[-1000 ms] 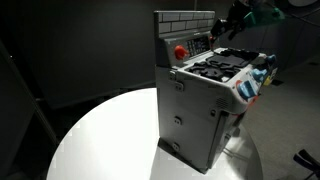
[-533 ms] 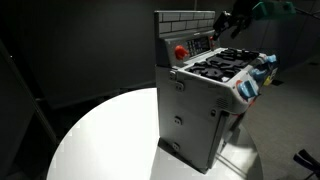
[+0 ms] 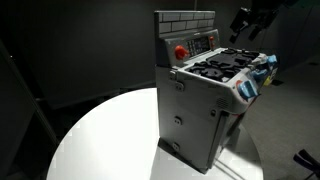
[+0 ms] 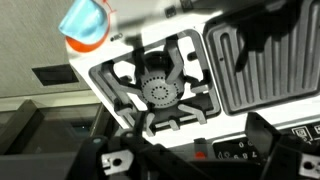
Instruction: Push the top orange button on the right side of the stove
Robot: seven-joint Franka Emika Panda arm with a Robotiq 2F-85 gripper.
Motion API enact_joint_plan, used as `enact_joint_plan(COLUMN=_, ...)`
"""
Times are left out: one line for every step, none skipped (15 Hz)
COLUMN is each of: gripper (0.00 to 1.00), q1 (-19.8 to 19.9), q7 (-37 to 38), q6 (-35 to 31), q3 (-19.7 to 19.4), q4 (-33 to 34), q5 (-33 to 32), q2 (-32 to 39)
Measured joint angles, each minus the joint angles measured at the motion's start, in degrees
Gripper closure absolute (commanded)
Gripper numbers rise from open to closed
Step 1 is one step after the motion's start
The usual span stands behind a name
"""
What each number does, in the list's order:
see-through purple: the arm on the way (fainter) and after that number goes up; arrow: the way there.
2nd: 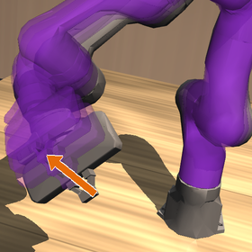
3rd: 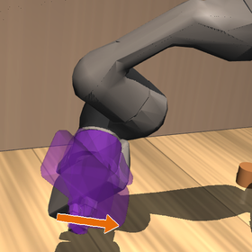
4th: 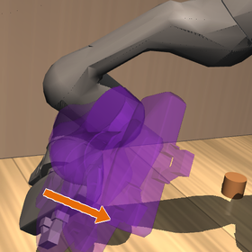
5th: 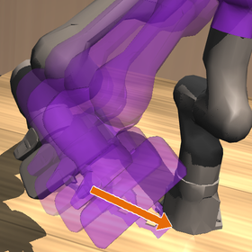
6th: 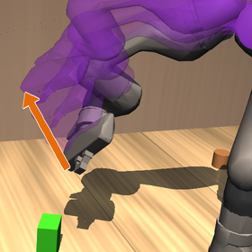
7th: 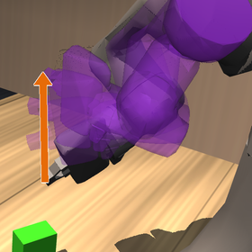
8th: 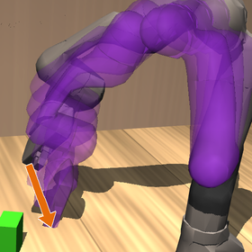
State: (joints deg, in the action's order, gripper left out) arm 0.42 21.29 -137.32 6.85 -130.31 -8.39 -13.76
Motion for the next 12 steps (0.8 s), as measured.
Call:
enact_joint_plan(gripper=0.00, q1=0.0, q7=-0.9, q6=2.6, q3=0.0, q4=-0.1, q5=0.4, q2=-1.1)
enact_joint_plan(gripper=0.00, q1=-0.1, q7=-1.8, q6=5.0, q3=0.0, q4=-0.1, q5=0.9, q2=-2.2)
enact_joint_plan(gripper=0.00, q1=-0.2, q7=-3.0, q6=7.5, q3=-0.1, q4=-0.2, q5=1.7, q2=-3.3)
enact_joint_plan(gripper=0.00, q1=-0.5, q7=-4.4, q6=9.6, q3=-0.2, q4=-0.3, q5=2.7, q2=-4.3)
enact_joint_plan(gripper=0.00, q1=-0.8, q7=-5.8, q6=11.8, q3=-0.4, q4=-0.4, q5=3.8, q2=-5.3)
enact_joint_plan(gripper=0.00, q1=-1.1, q7=-6.9, q6=13.8, q3=-0.6, q4=-0.5, q5=4.6, q2=-6.2)
enact_joint_plan(gripper=0.00, q1=-1.3, q7=-7.9, q6=15.7, q3=-0.7, q4=-0.5, q5=5.2, q2=-7.2)
enact_joint_plan(gripper=0.00, q1=-1.3, q7=-8.6, q6=17.4, q3=-0.8, q4=-0.5, q5=5.5, q2=-8.0)
enact_joint_plan(gripper=0.00, q1=-1.4, q7=-9.1, q6=18.9, q3=-0.9, q4=-0.5, q5=5.5, q2=-8.8)
enact_joint_plan(gripper=0.00, q1=-1.4, q7=-9.4, q6=20.0, q3=-0.9, q4=-0.6, q5=5.5, q2=-9.5)
enact_joint_plan(gripper=0.00, q1=-1.4, q7=-9.5, q6=20.8, q3=-0.9, q4=-0.6, q5=5.5, q2=-9.9)
enact_joint_plan(gripper=0.00, q1=-1.4, q7=-9.5, q6=21.2, q3=-0.9, q4=-0.6, q5=5.5, q2=-10.1)
